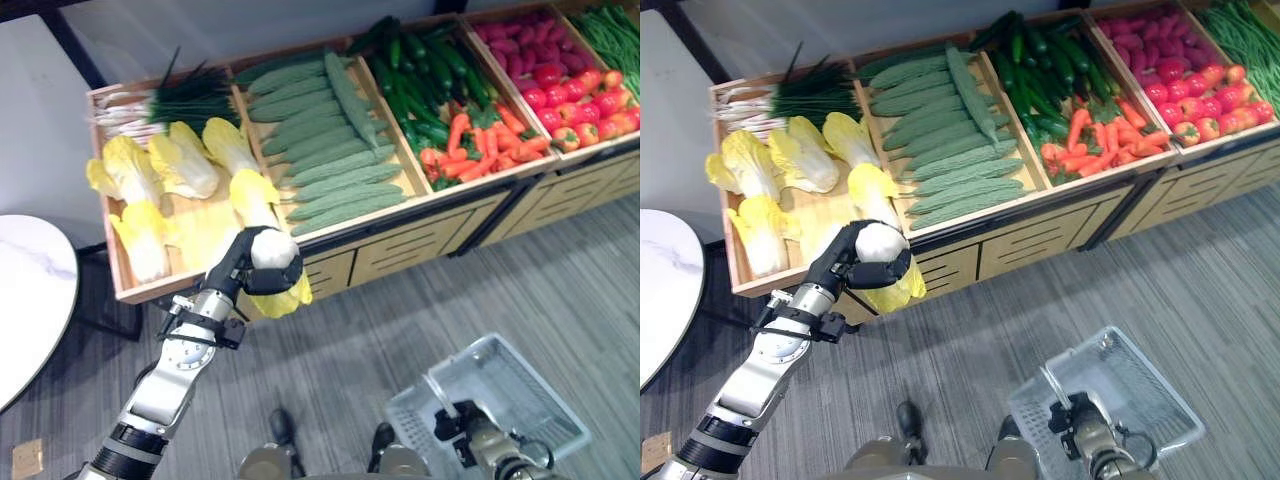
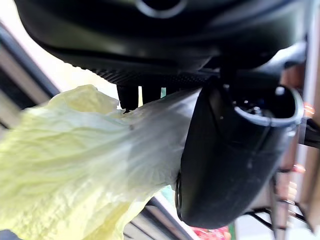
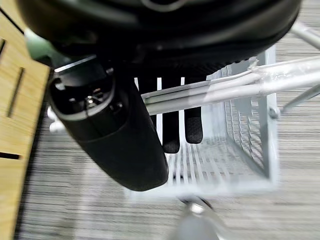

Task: Get the vegetables into the basket

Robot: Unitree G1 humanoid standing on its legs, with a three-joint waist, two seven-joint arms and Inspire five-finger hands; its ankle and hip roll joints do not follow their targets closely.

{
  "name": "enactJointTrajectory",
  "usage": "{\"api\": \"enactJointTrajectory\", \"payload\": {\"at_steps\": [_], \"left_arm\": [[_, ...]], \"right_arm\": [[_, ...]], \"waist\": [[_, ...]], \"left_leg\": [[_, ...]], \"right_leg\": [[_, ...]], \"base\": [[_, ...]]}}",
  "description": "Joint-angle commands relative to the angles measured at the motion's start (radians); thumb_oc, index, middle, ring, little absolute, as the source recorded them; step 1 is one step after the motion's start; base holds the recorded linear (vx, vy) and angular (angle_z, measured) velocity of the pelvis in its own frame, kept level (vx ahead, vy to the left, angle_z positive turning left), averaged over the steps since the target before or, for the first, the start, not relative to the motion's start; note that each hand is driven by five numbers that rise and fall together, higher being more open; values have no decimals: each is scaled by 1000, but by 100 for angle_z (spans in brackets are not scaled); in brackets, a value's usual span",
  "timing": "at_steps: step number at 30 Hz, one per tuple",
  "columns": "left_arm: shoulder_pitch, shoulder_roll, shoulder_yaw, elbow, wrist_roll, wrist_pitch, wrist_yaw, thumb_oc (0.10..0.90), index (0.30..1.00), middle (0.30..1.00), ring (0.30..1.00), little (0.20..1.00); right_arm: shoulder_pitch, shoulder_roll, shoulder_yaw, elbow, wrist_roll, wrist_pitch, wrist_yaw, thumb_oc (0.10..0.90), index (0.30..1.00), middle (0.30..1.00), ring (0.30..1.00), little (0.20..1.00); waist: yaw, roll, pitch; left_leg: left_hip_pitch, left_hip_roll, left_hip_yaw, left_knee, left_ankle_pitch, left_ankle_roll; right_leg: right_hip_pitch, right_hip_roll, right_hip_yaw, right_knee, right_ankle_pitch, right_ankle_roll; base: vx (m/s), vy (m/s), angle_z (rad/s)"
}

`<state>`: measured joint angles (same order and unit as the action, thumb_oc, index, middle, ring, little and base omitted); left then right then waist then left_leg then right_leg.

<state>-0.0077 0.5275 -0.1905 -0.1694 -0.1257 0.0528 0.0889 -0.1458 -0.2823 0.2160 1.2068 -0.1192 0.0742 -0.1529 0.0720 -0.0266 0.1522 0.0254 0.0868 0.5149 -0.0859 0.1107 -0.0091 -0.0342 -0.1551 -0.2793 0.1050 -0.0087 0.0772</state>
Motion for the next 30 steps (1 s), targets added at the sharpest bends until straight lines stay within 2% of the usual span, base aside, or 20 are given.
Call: {"api": "enactJointTrajectory", "payload": {"at_steps": [1, 4, 5, 15, 20, 23, 24, 25, 26, 27, 28, 29, 30], "left_arm": [[-69, -4, 52, -113, 25, -96, 35, 400, 300, 300, 300, 300], [-63, -8, 54, -108, 29, -99, 33, 400, 300, 300, 300, 300], [-63, -10, 53, -105, 32, -97, 29, 400, 300, 300, 300, 300], [-60, -35, 47, -102, 19, -92, 27, 400, 300, 300, 300, 300], [-61, -42, 39, -101, 12, -92, 25, 400, 300, 300, 300, 300], [-65, -48, 31, -92, 3, -92, 23, 400, 300, 300, 300, 300], [-67, -46, 29, -93, -2, -95, 23, 400, 300, 300, 300, 300], [-70, -45, 29, -92, -7, -99, 25, 400, 300, 300, 300, 300], [-67, -43, 34, -95, -14, -107, 34, 400, 300, 300, 300, 300], [-63, -41, 46, -90, -10, -113, 49, 400, 300, 300, 300, 300], [-64, -38, 47, -85, -7, -116, 58, 400, 300, 300, 300, 300], [-61, -36, 46, -89, -4, -112, 61, 400, 300, 300, 300, 300], [-56, -26, 52, -103, 4, -111, 59, 400, 300, 300, 300, 300]], "right_arm": [[15, 23, 37, 23, -21, -13, -4, 400, 300, 300, 300, 300], [27, 14, 35, 22, -21, -16, -5, 400, 300, 300, 300, 300], [32, 10, 34, 22, -18, -17, -5, 400, 300, 300, 300, 300], [57, -2, 28, 25, -5, -25, -16, 400, 300, 300, 300, 300], [66, -5, 34, 18, -6, -30, -14, 400, 300, 300, 300, 300], [68, -2, 36, 19, -3, -35, -15, 400, 300, 300, 300, 300], [64, -3, 39, 17, -1, -39, -17, 400, 300, 300, 300, 300], [59, -3, 43, 19, -3, -39, -16, 400, 300, 300, 300, 300], [44, -5, 58, 19, -10, -38, -14, 400, 300, 300, 300, 300], [25, -5, 78, 24, -18, -41, -7, 400, 300, 300, 300, 300], [7, -1, 94, 26, -22, -42, -4, 400, 300, 300, 300, 300], [4, 2, 97, 21, -26, -41, -3, 400, 300, 300, 300, 300], [5, 0, 90, 18, -26, -39, 3, 400, 300, 300, 300, 300]], "waist": [[-32, -45, -87], [-45, -32, -84], [-52, -23, -82], [-79, 9, -72], [-89, 15, -63], [-95, 7, -53], [-91, 0, -37], [-84, -4, -30], [-67, -5, -23], [-42, -6, -21], [-31, -10, -19], [-34, -11, -20], [-47, -5, -24]], "left_leg": [[-67, 24, -5, 10, -15, -57], [-71, 52, -6, 11, 15, -82], [-72, 75, -7, 12, 32, -96], [-60, 144, -8, 15, 78, -141], [-51, 163, -10, 18, 92, -152], [-66, 184, -22, 93, 63, -159], [-91, 183, -43, 153, 51, -146], [-105, 172, -98, 185, 27, -145], [-113, 128, -227, 210, 1, -136], [-115, 67, -369, 202, -53, -111], [-107, 35, -461, 196, -96, -95], [-103, 27, -495, 199, -110, -95], [-87, 11, -507, 175, -129, -76]], "right_leg": [[114, -137, -105, -91, 57, 150], [134, -101, -103, -135, 46, 135], [138, -78, -97, -145, 34, 123], [154, -2, -69, -176, 8, 82], [158, 21, -51, -175, 1, 67], [157, 31, -35, -175, -2, 54], [141, 31, -30, -168, 13, 42], [135, 30, -12, -167, 13, 40], [121, 27, 23, -163, 24, 40], [100, 22, 68, -156, 33, 45], [82, 20, 120, -148, 41, 50], [74, 21, 150, -140, 46, 54], [64, 21, 177, -135, 50, 60]], "base": [[6, -230, -57], [-23, -187, -3], [-23, -161, -4], [-17, -108, -8], [-13, -79, -8], [-45, -90, -11], [-114, -66, -20], [-126, 8, -33], [-19, 74, -49], [23, 98, -67], [72, 92, -99], [77, 166, -196], [47, 133, -187]]}}
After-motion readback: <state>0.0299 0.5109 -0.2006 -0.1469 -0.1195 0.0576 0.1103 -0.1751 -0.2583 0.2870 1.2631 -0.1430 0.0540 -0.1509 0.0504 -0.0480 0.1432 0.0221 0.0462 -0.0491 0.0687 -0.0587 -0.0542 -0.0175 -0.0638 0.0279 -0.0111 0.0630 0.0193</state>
